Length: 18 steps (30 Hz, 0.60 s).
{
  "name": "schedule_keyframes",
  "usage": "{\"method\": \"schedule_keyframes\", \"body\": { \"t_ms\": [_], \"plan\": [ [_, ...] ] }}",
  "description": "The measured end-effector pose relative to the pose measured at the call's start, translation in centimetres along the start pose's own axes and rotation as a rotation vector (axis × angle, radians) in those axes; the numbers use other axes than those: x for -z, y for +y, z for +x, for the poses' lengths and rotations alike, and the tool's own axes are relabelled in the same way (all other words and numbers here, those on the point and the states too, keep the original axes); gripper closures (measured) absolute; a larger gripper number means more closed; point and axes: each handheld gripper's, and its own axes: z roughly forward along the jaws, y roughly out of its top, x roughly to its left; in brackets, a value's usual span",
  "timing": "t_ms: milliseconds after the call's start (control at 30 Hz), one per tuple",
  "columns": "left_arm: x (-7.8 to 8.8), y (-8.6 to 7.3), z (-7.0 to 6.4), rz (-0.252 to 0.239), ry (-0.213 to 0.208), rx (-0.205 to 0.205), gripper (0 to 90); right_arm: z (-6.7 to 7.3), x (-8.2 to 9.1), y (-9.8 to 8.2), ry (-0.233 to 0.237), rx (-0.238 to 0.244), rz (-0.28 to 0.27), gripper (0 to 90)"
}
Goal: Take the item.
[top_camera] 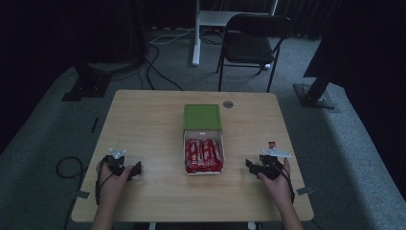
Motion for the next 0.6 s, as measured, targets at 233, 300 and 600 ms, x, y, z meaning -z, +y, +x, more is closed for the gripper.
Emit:
{"method": "schedule_keyframes", "body": {
  "t_ms": [233,300,600],
  "plan": [
    [0.0,0.0,0.0,0.0,0.0,0.0,2.0,-0.2,-0.7,-0.5,-0.028,0.014,0.029,29.0],
    [0.0,0.0,0.0,0.0,0.0,0.0,2.0,-0.1,-0.8,-0.6,-0.029,0.013,0.037,29.1],
    [0.0,0.0,0.0,0.0,0.0,0.001,2.0,1.1,-1.5,-0.9,-0.058,0.102,0.056,17.3]
  ]
}}
